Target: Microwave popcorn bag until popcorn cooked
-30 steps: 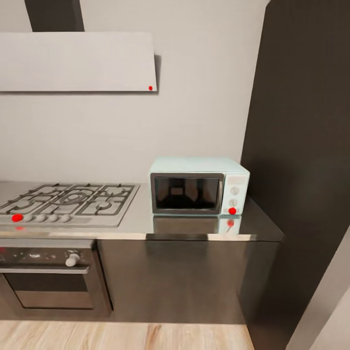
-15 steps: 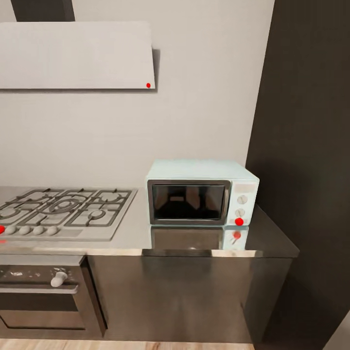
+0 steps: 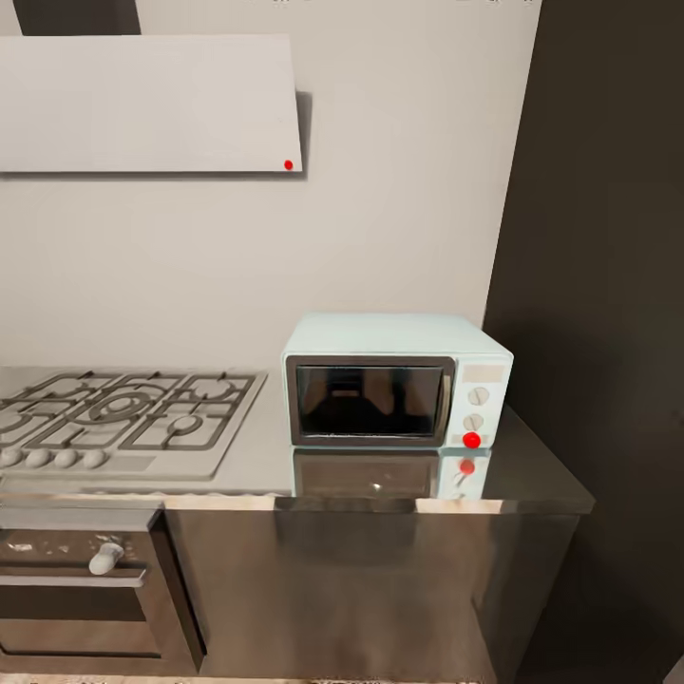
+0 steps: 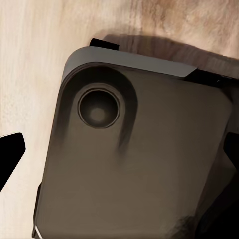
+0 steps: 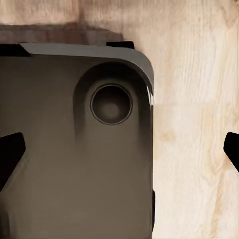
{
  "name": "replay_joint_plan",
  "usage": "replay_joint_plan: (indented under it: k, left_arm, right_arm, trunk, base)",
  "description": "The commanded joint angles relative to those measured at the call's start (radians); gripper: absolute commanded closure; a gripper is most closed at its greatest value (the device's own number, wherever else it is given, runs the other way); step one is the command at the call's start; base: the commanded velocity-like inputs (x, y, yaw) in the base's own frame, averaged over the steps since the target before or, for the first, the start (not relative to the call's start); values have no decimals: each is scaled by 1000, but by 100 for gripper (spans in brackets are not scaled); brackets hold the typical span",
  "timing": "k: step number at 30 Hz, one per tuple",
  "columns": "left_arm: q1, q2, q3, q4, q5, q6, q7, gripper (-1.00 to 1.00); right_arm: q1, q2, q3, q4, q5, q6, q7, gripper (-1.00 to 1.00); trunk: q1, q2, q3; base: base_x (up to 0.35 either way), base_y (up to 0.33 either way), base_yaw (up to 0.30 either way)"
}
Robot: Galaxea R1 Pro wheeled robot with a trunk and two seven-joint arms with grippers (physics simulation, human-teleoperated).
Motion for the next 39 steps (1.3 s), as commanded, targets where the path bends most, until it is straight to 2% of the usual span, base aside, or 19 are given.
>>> replay_joint_plan:
  k: [1, 11, 17, 20, 22, 23, 27, 30, 33, 35, 36, 39]
  left_arm:
    - [0, 0, 1, -2, 5, -2, 1, -100]
    - [0, -1, 2, -2, 6, -2, 1, -100]
    - [0, 1, 2, -2, 7, -2, 1, -100]
    - [0, 1, 2, -2, 7, -2, 1, -100]
    - [0, 0, 2, -2, 7, -2, 1, -100]
    - [0, 0, 2, -2, 7, -2, 1, -100]
    - [0, -1, 2, -2, 7, -2, 1, -100]
    - [0, 0, 3, -2, 7, -2, 1, -100]
    - [0, 1, 4, -2, 7, -2, 1, -100]
    - [0, 1, 4, -2, 8, -2, 1, -100]
    - [0, 1, 4, -2, 8, -2, 1, -100]
    - [0, 1, 4, -2, 9, -2, 1, -100]
  right_arm:
    - [2, 1, 10, 0, -11, -9, -3, -100]
    - [10, 3, 15, 0, -17, -14, -4, -100]
    - [10, 2, 13, -2, -17, -14, -2, -100]
    - [10, 2, 12, -62, -17, -11, -6, -100]
    - [10, 2, 13, -151, -17, 12, -6, -100]
    - [10, 3, 13, -233, -16, 60, -6, -100]
    - [10, 3, 10, -672, -17, 384, -7, -100]
    - [10, 1, 4, -889, -17, 535, -9, -100]
    - [10, -1, -5, -1183, -20, 732, -12, -100]
    - [10, 0, -19, -1340, -20, 841, -12, -100]
    - [10, 1, -25, -1411, -20, 893, -13, -100]
    - [-10, -1, -36, -1526, -19, 963, -14, -100]
  trunk:
    - [0, 0, -1]
    - [0, 0, -1]
    - [0, 0, -1]
    - [0, 0, -1]
    - [0, 0, -1]
    - [0, 0, -1]
    - [0, 0, -1]
    - [0, 0, -1]
    - [0, 0, -1]
    - [0, 0, -1]
    - [0, 0, -1]
    - [0, 0, -1]
  base:
    - [-202, 0, 0]
    - [-310, 0, 0]
    - [-59, 0, 0]
    - [-4, 0, 0]
    - [-1, 0, 0]
    - [0, 0, 0]
    - [0, 0, 0]
    - [0, 0, 0]
    - [0, 0, 0]
    - [0, 0, 0]
    - [0, 0, 0]
    - [0, 0, 0]
